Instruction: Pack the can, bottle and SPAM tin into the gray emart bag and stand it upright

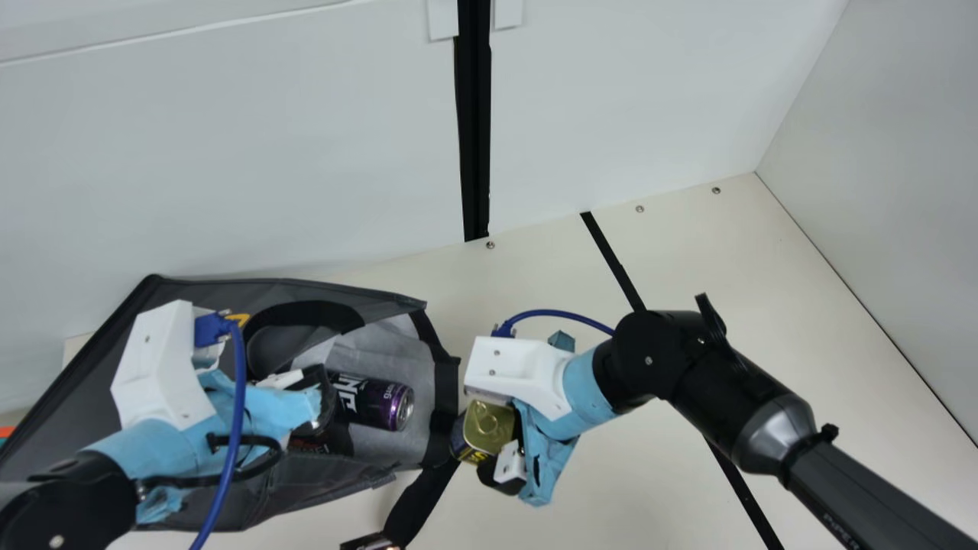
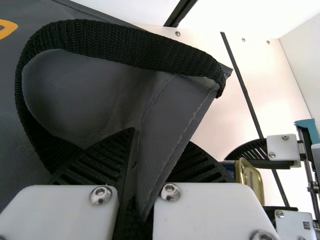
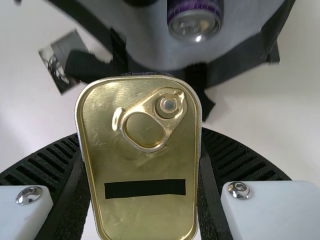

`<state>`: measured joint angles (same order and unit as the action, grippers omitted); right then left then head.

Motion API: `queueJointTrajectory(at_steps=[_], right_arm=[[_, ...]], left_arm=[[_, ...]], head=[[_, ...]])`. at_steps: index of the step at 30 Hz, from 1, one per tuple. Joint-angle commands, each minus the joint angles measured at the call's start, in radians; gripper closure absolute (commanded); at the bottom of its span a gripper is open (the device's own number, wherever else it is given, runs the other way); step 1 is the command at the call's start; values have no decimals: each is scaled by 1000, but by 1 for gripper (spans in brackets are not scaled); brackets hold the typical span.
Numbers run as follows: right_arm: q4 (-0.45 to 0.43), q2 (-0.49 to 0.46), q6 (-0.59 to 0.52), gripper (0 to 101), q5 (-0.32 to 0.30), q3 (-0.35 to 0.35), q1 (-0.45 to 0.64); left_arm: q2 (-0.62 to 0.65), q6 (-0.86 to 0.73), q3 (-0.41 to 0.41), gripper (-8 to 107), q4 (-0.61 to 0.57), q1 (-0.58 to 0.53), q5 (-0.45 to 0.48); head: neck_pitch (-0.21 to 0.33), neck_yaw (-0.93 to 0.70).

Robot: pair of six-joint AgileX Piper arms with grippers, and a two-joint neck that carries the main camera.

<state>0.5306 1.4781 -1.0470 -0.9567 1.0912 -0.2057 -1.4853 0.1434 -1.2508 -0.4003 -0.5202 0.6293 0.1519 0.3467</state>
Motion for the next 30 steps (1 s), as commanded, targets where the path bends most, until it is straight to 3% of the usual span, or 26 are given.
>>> queueJointTrajectory(at_steps=[1,18,30], right_arm=[[29,6,-6,101,18,-1,-7],[196,87,-85,101,160,14,-82],[275,185,-83,101,253,88,-132]], left_arm=[[0,0,0,107,0,0,0],[0,0,0,107,0,0,0],[0,0,0,107,0,0,0]], head=[[23,2],[23,2],[23,2]])
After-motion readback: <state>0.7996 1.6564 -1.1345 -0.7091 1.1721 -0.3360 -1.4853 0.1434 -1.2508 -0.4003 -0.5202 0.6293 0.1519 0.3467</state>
